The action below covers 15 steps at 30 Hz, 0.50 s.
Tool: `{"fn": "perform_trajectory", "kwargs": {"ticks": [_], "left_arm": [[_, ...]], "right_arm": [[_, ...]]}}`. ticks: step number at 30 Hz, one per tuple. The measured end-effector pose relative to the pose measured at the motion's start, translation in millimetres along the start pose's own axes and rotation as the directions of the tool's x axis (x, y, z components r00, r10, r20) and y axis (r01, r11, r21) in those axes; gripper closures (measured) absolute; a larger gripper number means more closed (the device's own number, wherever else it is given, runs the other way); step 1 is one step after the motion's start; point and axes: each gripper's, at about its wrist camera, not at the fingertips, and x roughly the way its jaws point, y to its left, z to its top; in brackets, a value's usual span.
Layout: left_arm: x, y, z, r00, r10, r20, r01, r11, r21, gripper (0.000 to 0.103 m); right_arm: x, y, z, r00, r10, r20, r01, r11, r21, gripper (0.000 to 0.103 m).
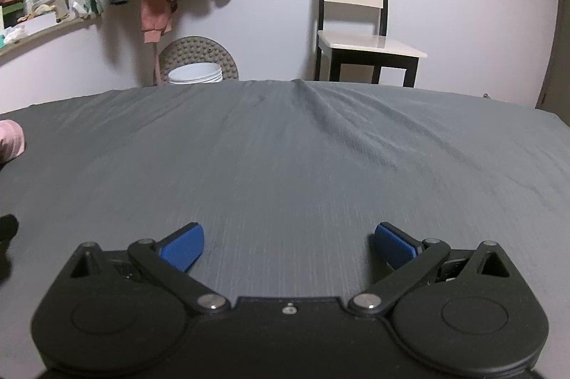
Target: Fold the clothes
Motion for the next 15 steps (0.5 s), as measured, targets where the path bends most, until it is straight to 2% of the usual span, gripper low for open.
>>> {"fn": "perform_trajectory", "kwargs": {"ticks": [5,10,15], "left_arm": [[5,7,3,1.000,-0.019,-0.013,0.018,1.000,-0.023,0.000],[10,24,0,0.995,-0.097,-0.032,0.092,0.989,-0.119,0.000],[12,20,-1,0.996,-0.083,-0.040,0.079,0.992,-0.101,0.000]], "right_arm": [[2,-3,0,1.000,-0.002,0.003,0.002,1.000,0.001,0.000],[3,-5,-3,1.000,0.002,0.004,-0.002,1.000,0.008,0.000],[1,-7,-3,1.000,0.002,0.001,-0.002,1.000,0.007,0.000]]}}
